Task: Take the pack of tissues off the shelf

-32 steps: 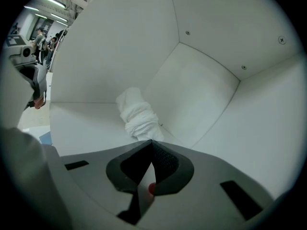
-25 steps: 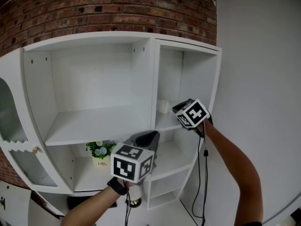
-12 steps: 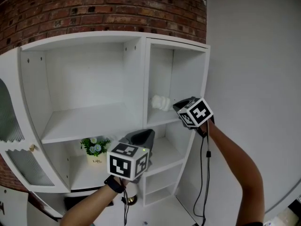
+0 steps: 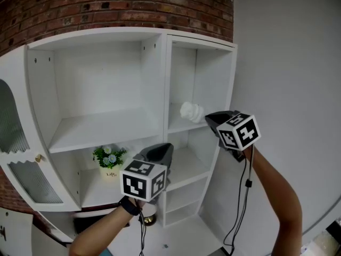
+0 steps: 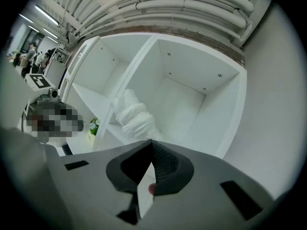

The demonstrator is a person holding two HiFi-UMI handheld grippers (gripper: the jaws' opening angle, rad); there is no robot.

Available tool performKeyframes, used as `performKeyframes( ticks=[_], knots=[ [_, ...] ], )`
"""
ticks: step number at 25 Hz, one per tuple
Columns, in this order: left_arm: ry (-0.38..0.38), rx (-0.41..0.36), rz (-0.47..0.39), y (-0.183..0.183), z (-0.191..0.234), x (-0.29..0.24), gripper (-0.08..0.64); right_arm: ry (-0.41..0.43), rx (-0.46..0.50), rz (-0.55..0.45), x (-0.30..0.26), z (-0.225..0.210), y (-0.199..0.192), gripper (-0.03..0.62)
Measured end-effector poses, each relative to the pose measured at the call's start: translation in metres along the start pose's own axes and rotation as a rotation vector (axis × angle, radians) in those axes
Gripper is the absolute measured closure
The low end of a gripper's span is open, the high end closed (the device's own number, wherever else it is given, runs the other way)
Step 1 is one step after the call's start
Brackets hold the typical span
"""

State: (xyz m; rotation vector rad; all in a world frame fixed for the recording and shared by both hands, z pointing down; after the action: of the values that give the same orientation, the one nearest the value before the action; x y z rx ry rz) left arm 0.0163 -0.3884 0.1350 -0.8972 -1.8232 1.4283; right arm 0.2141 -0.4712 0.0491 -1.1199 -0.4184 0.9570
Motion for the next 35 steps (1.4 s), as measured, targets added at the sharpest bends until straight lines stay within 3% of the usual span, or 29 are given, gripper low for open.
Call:
performKeyframes(
  ticks=[9,13,25,35],
  knots=[
    [0.037,-0.007,-0.022,-0.024,-0.003,0.021,0.543,-0.006,-0.104,-0.098,0.034,0.033,-0.027,0.592],
    [0.072,0.010,-0.068,-0.032,-0.002,0.029,0.543,-0.020,-0.126,-0.150,0.042,0.048,-0.035,0.592],
    [0.166,-0.150,-0.081,-0.079,-0.010,0.067,0.543,0.050,-0.251,-0.239,0.034,0.123,-0.086,0.592],
    [0.210,-0.075,-0.100,-0.126,0.019,0.131,0.543,0.052,-0.398,-0.280,0.028,0.200,-0.109,0.592]
  ],
)
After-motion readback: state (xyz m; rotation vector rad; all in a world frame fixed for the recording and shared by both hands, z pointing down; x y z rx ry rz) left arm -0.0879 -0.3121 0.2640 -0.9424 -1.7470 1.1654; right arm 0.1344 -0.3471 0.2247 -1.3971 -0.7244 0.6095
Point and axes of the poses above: the fingertips, and each gripper's own axes: x backward along the fingers, z to its left, y out of its top, the point moved 8 cm from there along x, backward along the fingers, and after that the axes turned 7 degrees about -x, right-handed, at the moved point
